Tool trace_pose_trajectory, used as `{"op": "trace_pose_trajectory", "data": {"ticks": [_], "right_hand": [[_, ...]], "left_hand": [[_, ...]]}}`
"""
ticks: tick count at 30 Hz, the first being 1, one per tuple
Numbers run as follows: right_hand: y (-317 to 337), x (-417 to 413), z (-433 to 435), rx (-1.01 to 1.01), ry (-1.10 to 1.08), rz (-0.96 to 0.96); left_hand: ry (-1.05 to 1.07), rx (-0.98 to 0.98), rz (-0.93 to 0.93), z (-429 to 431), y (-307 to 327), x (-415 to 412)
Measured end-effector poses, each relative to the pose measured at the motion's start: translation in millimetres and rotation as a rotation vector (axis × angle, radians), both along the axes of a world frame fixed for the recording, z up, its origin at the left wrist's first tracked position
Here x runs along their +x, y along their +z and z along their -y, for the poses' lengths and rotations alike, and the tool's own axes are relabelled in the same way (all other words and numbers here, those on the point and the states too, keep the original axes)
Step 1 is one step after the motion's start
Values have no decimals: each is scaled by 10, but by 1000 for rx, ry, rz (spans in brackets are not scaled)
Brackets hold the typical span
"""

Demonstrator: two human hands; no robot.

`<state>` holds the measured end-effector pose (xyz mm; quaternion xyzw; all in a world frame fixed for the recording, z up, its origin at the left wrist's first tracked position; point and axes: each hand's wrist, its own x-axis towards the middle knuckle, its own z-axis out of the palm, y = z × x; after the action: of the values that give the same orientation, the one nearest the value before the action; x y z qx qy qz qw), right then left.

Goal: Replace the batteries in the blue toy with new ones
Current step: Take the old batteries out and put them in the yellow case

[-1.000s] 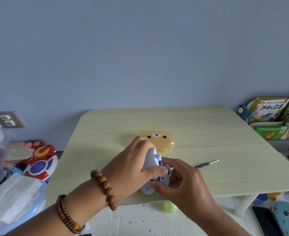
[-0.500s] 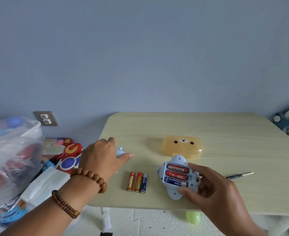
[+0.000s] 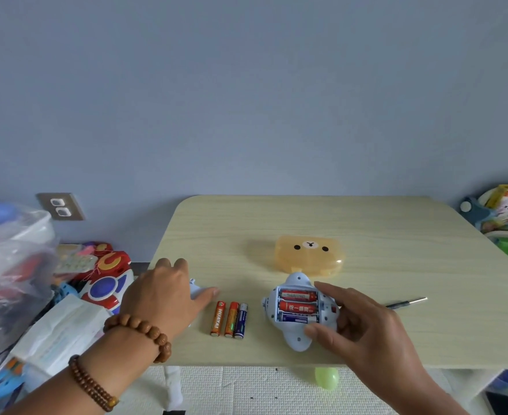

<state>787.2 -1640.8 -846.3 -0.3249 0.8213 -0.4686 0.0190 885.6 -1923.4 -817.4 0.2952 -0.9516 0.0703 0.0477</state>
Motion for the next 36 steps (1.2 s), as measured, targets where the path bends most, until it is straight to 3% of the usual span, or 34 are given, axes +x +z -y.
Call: {"op": "trace_pose_trajectory", "data": {"ticks": [6,11,15,17,20,23,26,30,36], "right_hand": [[10,0,-4,4,21,52],[106,15,22,109,35,-45],[252,-40,1,162,22,-102],[376,-194,-8,144,-53,-162],[532,-601,55,189,-128,-291],[514,-946,243,494,42,-272],[405,-1107,425,618,152,-180],[400,-1203,545,617,127,-217],[694,-1171,657,424,244,-216]], "left_hand": [[-17,33,6,44,-34,-3],[-7,-7,-5,54,68,-30],[-157,-45,-196,62,230,-142],[-309,53,-282,42,259,-262],[-487,359,-361,40,222,-529],[-541,546,-332,46,123,-781],[-540,660,-265,18,18,-924],[-533,800,-222,-6,-5,-1016],[-554,1074,-325,-57,66,-1109]]}}
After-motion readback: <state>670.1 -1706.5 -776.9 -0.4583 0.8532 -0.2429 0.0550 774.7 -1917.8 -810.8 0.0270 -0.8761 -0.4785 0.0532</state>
